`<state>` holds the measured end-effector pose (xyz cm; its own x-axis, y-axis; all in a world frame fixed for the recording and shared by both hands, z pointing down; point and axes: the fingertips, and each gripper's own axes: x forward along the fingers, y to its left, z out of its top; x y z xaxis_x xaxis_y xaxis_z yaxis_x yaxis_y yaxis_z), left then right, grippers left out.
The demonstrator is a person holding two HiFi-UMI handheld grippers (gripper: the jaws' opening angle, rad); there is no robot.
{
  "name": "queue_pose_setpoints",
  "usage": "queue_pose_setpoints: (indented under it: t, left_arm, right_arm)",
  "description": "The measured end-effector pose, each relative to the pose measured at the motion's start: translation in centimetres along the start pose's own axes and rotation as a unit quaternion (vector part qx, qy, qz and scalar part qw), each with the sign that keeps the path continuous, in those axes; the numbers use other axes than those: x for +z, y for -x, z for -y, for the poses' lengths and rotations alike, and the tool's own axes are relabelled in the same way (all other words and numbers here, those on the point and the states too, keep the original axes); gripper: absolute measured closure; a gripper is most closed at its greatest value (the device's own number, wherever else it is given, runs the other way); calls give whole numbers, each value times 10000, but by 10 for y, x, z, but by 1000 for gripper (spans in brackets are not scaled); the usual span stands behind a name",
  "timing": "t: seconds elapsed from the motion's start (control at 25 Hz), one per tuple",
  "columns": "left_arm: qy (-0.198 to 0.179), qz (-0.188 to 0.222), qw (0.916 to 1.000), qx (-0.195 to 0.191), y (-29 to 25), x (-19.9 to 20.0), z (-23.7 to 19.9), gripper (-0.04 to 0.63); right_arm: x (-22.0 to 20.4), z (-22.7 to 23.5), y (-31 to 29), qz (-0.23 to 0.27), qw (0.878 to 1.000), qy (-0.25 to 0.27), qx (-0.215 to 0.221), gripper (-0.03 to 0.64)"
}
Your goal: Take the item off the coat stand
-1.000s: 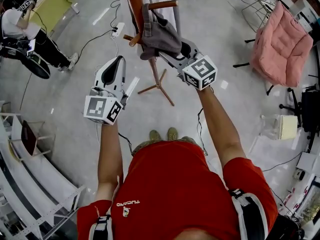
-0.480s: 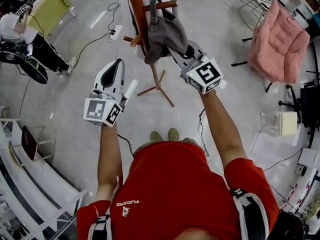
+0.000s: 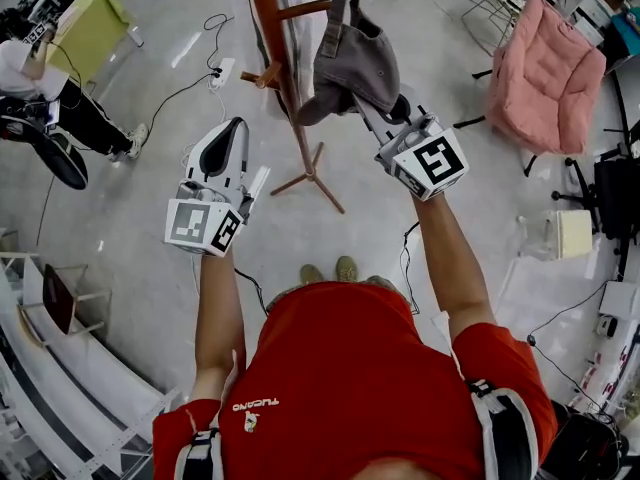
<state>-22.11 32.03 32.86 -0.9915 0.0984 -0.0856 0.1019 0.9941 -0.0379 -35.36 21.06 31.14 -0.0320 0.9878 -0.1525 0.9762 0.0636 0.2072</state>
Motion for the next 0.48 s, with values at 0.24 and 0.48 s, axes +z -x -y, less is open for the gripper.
queue_pose_setpoints:
  t: [0.24, 0.48]
  left_arm:
    - [-62, 144, 9997, -210, 6, 11, 17, 586]
    - [-30, 247, 9990, -371, 13, 18, 36, 586]
  right_arm:
    - [9, -16, 34, -106, 9997, 88, -197, 588]
    - [17, -40, 63, 35, 9996, 20, -261, 588]
